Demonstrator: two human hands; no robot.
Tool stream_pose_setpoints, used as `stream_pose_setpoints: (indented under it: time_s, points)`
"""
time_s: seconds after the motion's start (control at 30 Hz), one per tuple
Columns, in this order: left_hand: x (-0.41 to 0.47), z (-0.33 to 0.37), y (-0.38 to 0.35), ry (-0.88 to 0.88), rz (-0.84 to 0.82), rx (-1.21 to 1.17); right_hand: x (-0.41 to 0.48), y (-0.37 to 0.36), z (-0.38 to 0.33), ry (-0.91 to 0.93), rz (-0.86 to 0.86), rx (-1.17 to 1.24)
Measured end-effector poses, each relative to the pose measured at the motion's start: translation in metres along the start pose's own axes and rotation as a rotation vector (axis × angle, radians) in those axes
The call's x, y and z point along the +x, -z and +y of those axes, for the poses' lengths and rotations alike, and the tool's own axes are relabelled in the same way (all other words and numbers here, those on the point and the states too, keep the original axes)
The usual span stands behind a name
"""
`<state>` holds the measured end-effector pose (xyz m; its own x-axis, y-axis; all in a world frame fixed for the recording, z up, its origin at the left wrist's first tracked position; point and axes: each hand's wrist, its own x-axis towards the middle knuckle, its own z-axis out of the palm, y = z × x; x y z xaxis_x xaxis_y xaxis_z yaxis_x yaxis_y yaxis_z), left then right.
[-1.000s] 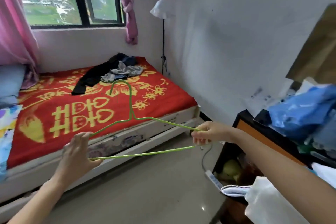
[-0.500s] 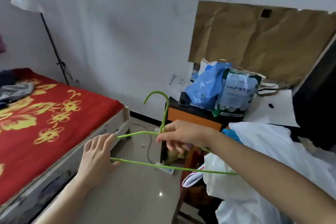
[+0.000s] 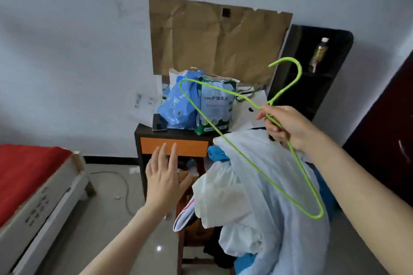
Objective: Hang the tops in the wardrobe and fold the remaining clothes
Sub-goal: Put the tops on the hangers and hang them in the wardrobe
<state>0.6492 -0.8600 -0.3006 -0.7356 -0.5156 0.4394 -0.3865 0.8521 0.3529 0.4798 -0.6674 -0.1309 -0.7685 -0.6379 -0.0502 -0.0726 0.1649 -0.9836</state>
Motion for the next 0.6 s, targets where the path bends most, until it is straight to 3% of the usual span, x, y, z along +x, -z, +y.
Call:
stream_pose_setpoints:
  time_s: [0.13, 0.23, 0.4, 0.6]
  points:
    - [0.014, 0.071, -0.024, -0.105, -0.122, -0.012, -0.013, 0.054, 0.012, 0.024, 0.152, 0.132]
    - [0.023, 0.122, -0.042, -0.137, -0.370, -0.052, -0.020, 0.079, 0.027, 0.020, 0.250, 0.060]
    - [0.035, 0.177, -0.064, -0.190, -0.602, -0.081, -0.029, 0.110, 0.054, 0.002, 0.314, -0.046]
    - [0.035, 0.175, -0.070, -0.109, -0.513, -0.141, -0.032, 0.126, 0.062, -0.014, 0.291, 0.007]
